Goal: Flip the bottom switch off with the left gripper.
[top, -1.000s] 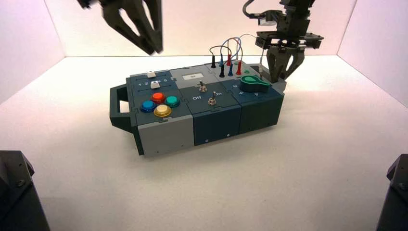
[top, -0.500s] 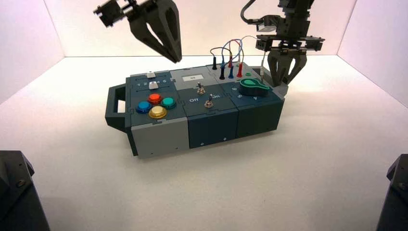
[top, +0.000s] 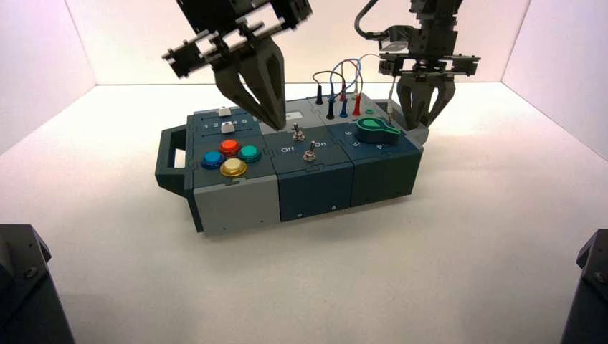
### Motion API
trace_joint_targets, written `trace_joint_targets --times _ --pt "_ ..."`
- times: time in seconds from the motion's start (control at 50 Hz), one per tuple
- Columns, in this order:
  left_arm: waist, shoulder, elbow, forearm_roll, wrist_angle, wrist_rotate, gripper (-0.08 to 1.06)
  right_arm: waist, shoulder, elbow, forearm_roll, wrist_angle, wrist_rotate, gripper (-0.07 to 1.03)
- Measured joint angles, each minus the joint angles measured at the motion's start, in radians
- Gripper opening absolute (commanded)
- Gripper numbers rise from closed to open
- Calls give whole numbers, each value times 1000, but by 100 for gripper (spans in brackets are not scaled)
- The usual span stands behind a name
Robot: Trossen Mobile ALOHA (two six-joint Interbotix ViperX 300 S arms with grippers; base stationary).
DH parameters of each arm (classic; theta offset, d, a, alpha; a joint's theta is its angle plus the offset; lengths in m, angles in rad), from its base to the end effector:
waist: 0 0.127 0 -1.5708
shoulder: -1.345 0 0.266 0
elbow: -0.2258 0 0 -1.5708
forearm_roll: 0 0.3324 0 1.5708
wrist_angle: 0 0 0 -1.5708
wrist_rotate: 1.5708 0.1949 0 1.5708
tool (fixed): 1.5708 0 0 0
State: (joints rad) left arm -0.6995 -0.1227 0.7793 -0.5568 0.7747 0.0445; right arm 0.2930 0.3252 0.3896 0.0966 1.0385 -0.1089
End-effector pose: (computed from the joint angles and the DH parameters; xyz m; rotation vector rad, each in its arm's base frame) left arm 0.2064 -0.2678 0.0120 -0.0596 1.5299 -0.6273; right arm 0.3356 0.1182 -0.0553 -0.2274 1.7425 0.3269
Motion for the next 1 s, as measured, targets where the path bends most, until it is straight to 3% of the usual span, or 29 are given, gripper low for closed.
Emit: trace_joint_targets --times 0.64,1.0 --pt "-48 187 -143 -12 -26 17 -3 37 6 -17 0 15 0 -2" --pt "-49 264 -161 -12 -46 20 -3 38 8 -18 0 15 0 -2"
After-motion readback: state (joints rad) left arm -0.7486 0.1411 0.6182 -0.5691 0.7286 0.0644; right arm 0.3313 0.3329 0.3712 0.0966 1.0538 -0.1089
